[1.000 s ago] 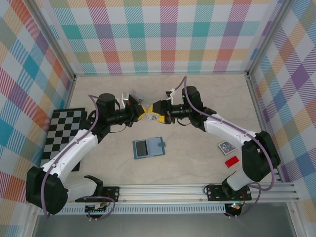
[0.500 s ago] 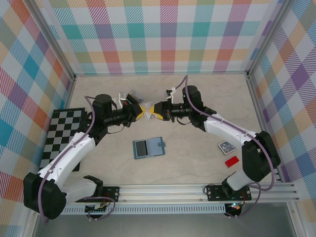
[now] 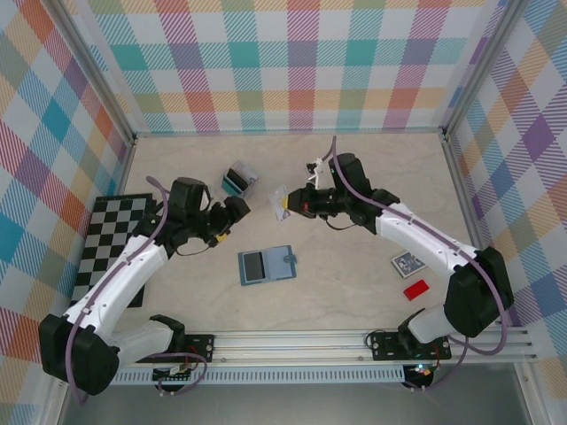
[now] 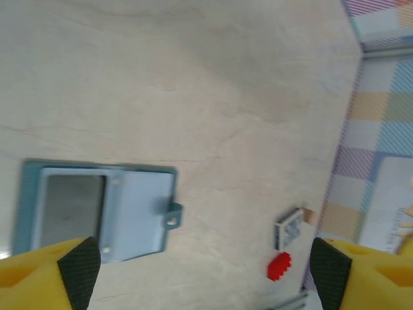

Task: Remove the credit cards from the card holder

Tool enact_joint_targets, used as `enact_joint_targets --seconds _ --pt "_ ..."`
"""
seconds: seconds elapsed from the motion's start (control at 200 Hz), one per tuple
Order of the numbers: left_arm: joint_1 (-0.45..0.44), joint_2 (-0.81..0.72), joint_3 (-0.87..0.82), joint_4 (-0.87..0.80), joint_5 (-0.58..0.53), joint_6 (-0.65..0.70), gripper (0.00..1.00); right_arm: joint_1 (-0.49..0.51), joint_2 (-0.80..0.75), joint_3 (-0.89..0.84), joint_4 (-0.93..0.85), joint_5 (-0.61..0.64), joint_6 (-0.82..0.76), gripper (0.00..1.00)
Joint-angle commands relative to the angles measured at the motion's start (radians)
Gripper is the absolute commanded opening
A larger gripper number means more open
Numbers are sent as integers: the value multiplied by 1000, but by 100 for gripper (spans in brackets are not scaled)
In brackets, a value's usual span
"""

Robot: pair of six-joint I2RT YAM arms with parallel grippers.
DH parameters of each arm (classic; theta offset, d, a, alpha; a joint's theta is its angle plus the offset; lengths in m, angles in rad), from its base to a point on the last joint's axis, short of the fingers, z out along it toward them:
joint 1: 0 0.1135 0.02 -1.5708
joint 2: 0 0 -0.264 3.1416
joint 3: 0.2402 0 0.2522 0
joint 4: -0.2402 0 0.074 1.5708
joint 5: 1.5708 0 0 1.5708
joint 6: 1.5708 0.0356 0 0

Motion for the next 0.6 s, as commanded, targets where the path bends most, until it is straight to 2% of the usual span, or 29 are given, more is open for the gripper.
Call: enact_joint_targets --seconds 0.0,0.085,0.285,0.49,0.595 --pt "38 -33 -3 -164 -149 66 92 -4 42 70 -158 104 -240 0" --pt "72 -49 -41 -168 -153 62 100 -2 104 126 -193 122 -320 0" --pt "129 -57 -107 -160 -118 56 100 7 309 328 -233 169 -477 0" --pt "143 -51 -151 -106 -52 20 100 8 546 601 -225 256 -597 0" --pt "144 -42 -161 -86 -27 5 100 8 664 746 -216 248 -635 0"
